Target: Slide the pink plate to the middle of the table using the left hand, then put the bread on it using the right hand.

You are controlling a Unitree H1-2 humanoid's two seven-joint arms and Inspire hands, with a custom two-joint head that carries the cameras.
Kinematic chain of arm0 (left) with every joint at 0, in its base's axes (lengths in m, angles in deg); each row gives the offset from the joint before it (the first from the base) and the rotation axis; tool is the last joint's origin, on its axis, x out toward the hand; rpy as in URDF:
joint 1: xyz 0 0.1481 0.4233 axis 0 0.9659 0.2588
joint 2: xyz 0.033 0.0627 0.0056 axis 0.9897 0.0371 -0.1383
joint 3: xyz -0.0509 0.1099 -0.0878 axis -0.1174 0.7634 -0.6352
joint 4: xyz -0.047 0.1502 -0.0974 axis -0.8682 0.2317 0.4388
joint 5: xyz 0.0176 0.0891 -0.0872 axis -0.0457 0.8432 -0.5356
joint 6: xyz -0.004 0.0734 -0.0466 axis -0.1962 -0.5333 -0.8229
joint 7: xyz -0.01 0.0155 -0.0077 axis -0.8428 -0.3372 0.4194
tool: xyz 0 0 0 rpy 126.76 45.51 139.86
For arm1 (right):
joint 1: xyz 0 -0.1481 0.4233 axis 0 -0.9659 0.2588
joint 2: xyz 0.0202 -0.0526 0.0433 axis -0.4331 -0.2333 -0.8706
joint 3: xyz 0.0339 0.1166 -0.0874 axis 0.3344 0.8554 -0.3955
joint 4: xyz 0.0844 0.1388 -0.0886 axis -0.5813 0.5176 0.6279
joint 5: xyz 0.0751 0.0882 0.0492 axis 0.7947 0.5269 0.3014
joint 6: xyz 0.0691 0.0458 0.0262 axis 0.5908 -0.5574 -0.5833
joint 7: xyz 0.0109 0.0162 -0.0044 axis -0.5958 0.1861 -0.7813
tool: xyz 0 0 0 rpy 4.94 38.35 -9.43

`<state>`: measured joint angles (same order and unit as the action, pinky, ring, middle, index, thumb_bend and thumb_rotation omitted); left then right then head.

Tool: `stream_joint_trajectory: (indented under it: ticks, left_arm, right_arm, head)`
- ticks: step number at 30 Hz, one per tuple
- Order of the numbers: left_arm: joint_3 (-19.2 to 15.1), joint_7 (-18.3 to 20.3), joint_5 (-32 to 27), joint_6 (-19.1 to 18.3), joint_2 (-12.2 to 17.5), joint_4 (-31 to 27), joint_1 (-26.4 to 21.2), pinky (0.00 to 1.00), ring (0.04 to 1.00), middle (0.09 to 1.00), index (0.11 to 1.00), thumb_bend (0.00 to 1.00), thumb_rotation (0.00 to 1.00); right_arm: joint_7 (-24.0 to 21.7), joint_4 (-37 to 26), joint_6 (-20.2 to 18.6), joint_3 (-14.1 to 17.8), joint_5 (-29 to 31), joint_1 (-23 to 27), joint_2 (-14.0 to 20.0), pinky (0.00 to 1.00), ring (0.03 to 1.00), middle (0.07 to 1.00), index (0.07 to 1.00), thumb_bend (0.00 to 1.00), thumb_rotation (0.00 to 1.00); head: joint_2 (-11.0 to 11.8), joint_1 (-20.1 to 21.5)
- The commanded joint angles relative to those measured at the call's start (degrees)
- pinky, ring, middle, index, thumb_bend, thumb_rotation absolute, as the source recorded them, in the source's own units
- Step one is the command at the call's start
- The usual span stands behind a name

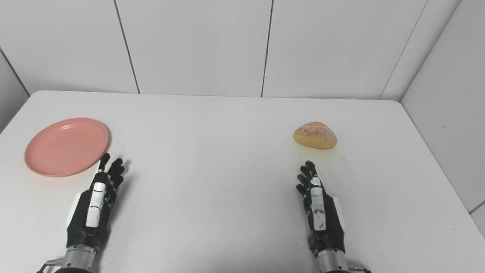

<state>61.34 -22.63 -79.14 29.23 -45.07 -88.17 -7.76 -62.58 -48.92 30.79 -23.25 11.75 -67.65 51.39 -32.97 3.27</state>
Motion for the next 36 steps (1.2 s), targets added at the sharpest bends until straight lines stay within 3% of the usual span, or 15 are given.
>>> stream_joint_trajectory:
  ticks: [1,9,13,18,31,36]
  left_arm:
    - [0.6,-0.3,0.8,2.5,-1.0,1.8,-0.2,0.99,0.956,0.944,1.000,0.71,0.90]
    - [2.6,-1.2,3.8,7.8,-3.8,7.4,-0.6,1.00,0.952,0.944,1.000,0.70,0.93]
    - [3.7,-2.1,6.2,9.7,-5.0,9.4,-0.7,0.98,0.950,0.935,1.000,0.68,0.92]
    - [4.6,-2.9,8.0,10.8,-6.3,11.5,-1.2,0.98,0.952,0.934,1.000,0.71,0.92]
    - [5.3,-4.2,11.0,14.5,-7.0,17.3,-3.4,0.96,0.945,0.938,1.000,0.59,0.98]
    - [5.2,-4.3,11.1,15.5,-7.1,18.7,-4.0,0.96,0.947,0.939,1.000,0.58,0.99]
  right_arm:
    - [-1.2,0.5,1.8,0.4,0.8,0.6,0.6,1.00,0.953,0.951,0.956,0.86,1.00]
    - [-4.0,5.9,5.8,2.5,3.5,0.7,3.5,1.00,0.972,0.968,0.975,0.87,1.00]
    - [-5.9,9.2,8.2,3.4,5.1,1.0,4.9,1.00,0.984,0.982,0.996,0.85,1.00]
    - [-7.5,12.0,8.7,4.1,6.5,1.7,6.2,1.00,0.997,0.998,1.000,0.83,1.00]
    - [-9.6,18.6,11.6,5.3,7.2,4.2,6.9,1.00,1.000,1.000,1.000,0.79,1.00]
    - [-10.0,20.1,12.3,5.2,7.2,4.9,7.1,1.00,1.000,1.000,1.000,0.80,1.00]
  head:
    - [0.0,0.0]
    - [6.4,-8.2]
    - [8.6,-10.9]
    - [10.2,-13.2]
    - [14.6,-15.7]
    - [14.8,-16.1]
